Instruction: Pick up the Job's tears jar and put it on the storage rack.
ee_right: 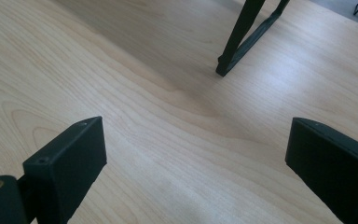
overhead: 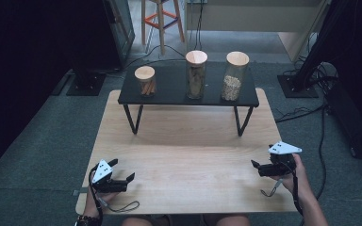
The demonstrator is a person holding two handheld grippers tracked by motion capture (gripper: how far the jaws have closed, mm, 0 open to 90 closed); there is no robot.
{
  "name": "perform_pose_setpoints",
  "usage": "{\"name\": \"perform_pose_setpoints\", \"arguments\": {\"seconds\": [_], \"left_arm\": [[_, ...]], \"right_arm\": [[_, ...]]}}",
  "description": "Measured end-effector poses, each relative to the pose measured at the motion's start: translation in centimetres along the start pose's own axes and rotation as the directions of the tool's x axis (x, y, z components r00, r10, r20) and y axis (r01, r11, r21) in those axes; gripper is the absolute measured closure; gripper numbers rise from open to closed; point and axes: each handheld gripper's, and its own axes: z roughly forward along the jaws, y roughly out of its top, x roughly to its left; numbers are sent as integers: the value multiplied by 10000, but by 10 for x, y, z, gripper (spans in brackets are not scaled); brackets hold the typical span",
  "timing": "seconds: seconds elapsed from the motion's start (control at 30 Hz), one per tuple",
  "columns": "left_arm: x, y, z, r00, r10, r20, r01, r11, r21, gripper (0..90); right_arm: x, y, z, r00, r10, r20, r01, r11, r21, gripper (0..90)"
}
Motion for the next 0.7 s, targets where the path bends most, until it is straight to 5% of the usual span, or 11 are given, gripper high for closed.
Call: {"name": "perform_pose_setpoints", "arguments": {"seconds": [0.7], "left_arm": [[-1,0,0,10000,31,-18,-31,10000,-26,39]], "right_arm": [[4,-31,20,9983,570,-132,-567,9982,186,48]]}}
